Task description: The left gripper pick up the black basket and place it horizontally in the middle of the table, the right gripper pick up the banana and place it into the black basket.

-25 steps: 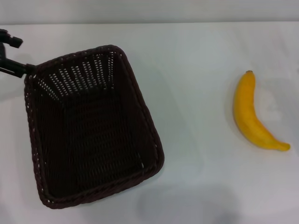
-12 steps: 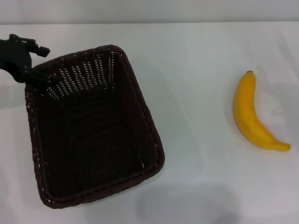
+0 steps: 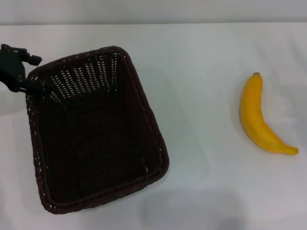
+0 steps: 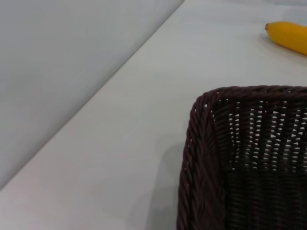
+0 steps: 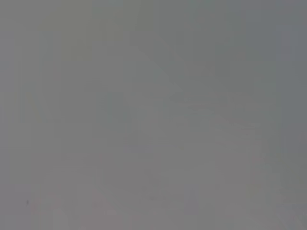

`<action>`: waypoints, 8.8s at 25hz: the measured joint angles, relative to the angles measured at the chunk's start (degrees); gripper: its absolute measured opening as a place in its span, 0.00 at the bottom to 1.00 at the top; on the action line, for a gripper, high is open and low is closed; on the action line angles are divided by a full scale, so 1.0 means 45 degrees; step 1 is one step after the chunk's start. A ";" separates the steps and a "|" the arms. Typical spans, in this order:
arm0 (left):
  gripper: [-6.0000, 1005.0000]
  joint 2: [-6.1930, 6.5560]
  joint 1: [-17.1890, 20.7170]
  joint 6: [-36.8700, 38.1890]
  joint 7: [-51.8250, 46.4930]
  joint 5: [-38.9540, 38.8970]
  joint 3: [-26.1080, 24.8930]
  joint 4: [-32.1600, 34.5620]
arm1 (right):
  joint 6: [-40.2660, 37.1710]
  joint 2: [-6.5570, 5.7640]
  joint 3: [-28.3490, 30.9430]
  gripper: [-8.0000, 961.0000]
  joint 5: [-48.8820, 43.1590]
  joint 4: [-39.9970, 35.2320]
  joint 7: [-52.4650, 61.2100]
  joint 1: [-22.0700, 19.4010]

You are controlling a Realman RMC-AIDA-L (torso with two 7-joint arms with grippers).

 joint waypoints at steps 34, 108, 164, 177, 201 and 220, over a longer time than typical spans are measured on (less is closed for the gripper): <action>0.74 -0.0540 0.0351 -0.1509 -0.1048 0.0532 0.0020 0.0900 | -0.0151 0.0034 0.0000 0.91 -0.0021 0.0075 -0.0001 0.0081; 0.20 -0.3406 1.2108 1.2382 -2.3822 0.5430 1.4694 1.3084 | -0.1696 -0.0269 -0.0030 0.89 -0.0840 -0.4685 -0.0176 -0.2080; 0.89 -0.3075 0.7145 0.0458 -0.5818 -1.0540 -0.1167 0.6694 | -0.1763 -0.0262 -0.1153 0.87 -0.0854 -0.5099 0.0962 -0.2070; 0.89 -0.2515 0.6762 -0.3097 -0.1087 -1.0674 -0.4926 0.3276 | -0.2155 -0.2084 -0.1487 0.86 -1.2598 -1.2706 1.5415 -0.2345; 0.89 -0.2821 0.6580 -0.2273 0.0039 -1.0695 -0.5126 0.1776 | 0.7749 -0.0252 -0.2015 0.86 -2.6868 -1.6125 2.4780 0.3514; 0.89 -0.2480 0.6554 -0.2316 0.0487 -1.0600 -0.5137 0.1502 | 0.6195 -0.0136 -0.7441 0.84 -2.4744 -1.5070 2.8337 0.3852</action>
